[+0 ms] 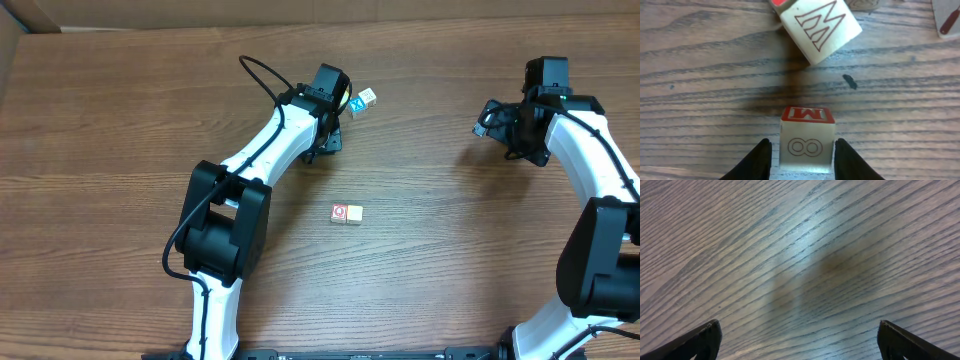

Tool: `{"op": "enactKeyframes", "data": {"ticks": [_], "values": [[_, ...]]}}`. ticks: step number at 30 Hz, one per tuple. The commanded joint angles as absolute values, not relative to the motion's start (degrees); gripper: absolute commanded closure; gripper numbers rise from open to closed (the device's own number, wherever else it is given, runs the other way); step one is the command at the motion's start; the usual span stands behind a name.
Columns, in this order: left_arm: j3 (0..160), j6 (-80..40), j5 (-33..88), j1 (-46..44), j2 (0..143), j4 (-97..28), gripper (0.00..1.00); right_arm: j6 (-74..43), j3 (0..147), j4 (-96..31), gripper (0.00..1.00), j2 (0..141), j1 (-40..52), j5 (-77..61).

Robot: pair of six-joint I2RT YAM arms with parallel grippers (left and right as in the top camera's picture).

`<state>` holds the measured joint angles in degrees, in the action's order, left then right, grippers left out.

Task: Flip 3 blocks

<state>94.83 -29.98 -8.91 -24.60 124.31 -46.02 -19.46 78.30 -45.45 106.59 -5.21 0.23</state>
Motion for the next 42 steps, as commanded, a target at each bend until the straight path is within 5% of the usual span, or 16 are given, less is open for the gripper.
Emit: {"op": "enactKeyframes", "data": {"ticks": [1,13,18,22,33,35,38,42], "values": [[94.65,-29.98,-11.33,-24.25,125.47,-45.50,0.72,-19.25,78.83,-45.15,0.00,106.52,-5.23,0.38],[95.09,-28.25,-6.46,-24.36,120.55,-53.98,0.84,-19.25,78.83,-45.15,0.00,106.52,-5.23,0.38],[95.09,-26.22,-4.78,-24.38,111.13,-64.27,0.84,-19.25,78.83,-45.15,0.00,106.52,-5.23,0.38],[95.09,-25.74,-2.72,-24.34,103.44,-72.47,0.74,-19.25,78.83,-45.15,0.00,106.52,-5.23,0.38],[90.43,-26.61,4.36,-24.69,103.44,-75.81,0.82,-19.22,78.83,-45.15,0.00,106.52,-5.23,0.38],[90.39,-26.57,4.03,-24.18,104.18,-75.11,0.72,-19.25,78.83,-45.15,0.00,106.52,-5.23,0.38],[90.52,-26.57,4.01,-22.52,104.14,-75.31,0.36,-19.25,78.83,-45.15,0.00,106.52,-5.23,0.38],[90.24,-26.59,2.20,-19.44,104.16,-76.53,0.29,-19.25,78.83,-45.15,0.00,106.52,-5.23,0.38]]}}
